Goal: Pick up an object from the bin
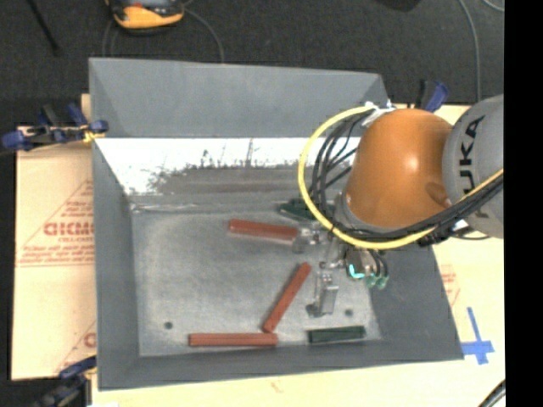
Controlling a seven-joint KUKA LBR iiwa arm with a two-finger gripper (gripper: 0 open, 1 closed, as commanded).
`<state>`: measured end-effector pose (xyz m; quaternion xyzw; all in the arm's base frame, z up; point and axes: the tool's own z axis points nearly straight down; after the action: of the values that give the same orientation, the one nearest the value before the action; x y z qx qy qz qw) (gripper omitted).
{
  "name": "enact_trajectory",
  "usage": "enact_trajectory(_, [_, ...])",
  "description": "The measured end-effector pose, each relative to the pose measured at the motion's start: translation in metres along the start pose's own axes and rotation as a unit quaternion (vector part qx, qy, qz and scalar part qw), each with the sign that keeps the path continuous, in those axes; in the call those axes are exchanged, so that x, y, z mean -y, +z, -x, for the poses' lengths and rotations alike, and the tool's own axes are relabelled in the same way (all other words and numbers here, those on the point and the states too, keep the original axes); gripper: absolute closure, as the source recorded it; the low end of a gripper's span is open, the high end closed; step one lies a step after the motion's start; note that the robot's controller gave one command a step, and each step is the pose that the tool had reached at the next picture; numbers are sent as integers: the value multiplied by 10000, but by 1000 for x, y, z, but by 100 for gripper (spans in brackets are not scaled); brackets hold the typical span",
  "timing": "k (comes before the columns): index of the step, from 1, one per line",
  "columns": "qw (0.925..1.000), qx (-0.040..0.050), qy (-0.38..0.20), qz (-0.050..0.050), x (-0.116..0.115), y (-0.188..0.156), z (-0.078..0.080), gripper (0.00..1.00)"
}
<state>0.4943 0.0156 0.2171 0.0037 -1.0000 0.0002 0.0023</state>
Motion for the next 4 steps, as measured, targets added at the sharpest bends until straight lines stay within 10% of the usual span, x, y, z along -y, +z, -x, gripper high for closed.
enact_trajectory(2, [9993, 73, -371, -4, 1, 14, 6, 0])
enact_trajectory(4, [9599, 48, -2802, -11, 6, 84, 19, 0])
